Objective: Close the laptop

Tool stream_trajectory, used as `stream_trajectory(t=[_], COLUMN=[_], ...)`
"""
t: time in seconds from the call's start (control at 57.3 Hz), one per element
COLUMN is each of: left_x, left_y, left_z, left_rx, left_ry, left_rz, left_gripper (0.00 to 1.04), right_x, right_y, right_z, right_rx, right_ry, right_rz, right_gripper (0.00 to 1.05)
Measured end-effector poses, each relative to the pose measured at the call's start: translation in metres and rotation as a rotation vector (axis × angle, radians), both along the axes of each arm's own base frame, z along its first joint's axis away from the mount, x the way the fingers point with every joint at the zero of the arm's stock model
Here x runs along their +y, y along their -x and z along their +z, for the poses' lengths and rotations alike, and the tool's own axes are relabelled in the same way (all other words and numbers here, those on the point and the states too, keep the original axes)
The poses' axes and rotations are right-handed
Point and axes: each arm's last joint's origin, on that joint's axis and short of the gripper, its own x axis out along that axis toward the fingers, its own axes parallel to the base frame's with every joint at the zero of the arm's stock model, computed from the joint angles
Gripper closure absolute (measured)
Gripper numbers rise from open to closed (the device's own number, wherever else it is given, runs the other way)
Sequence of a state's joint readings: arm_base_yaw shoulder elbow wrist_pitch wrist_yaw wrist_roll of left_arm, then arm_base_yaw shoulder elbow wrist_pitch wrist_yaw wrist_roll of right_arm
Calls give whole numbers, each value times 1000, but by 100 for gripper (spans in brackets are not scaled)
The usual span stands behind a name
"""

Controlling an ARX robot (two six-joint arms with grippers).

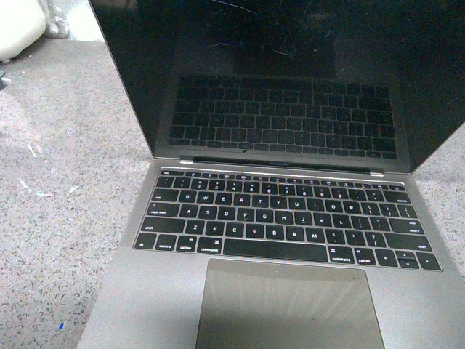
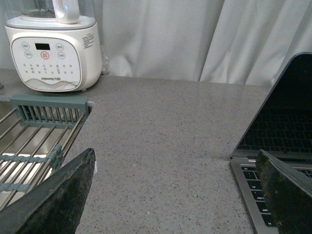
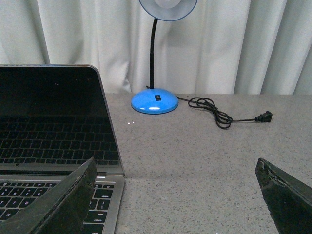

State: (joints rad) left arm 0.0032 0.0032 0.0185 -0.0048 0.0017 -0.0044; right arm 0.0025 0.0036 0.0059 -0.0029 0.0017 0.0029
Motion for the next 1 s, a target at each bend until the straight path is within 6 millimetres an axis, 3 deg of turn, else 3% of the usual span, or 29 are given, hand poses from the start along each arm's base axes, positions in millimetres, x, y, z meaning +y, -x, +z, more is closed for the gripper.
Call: stream_trajectory(t=[0.995], left_x=[0], left_y=[0], left_z=[0], left_rx=[0], left_ry=[0], left_rz=[0], left_gripper=[6], right_x=[0], right_y=[0], right_z=[0], right_rx=[0], right_ry=[0], right_rz=[0], right_gripper=[9])
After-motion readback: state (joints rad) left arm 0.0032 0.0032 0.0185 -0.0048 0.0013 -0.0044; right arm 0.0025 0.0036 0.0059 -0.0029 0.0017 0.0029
